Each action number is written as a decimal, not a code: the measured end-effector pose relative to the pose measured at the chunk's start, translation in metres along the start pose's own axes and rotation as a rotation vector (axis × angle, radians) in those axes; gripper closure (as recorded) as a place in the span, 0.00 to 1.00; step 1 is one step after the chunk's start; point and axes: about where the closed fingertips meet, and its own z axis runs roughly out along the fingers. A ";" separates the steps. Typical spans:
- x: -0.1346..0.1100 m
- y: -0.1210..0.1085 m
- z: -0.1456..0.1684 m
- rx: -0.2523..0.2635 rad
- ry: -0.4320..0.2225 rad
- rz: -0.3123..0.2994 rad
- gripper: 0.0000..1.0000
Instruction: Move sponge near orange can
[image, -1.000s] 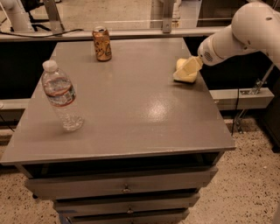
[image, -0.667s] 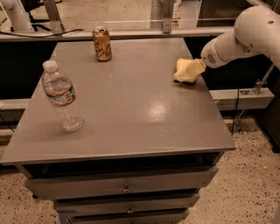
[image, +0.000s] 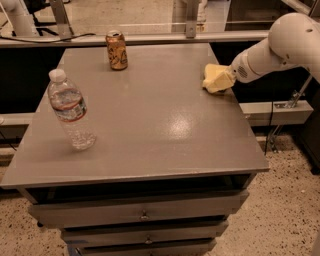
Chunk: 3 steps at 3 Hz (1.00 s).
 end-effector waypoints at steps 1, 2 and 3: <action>-0.003 0.002 -0.003 -0.012 -0.012 0.007 0.64; -0.019 0.009 -0.009 -0.036 -0.050 -0.011 0.87; -0.051 0.021 -0.015 -0.066 -0.113 -0.046 1.00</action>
Offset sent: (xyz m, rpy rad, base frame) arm -0.0045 0.0300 0.0449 0.0819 -0.0589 0.0900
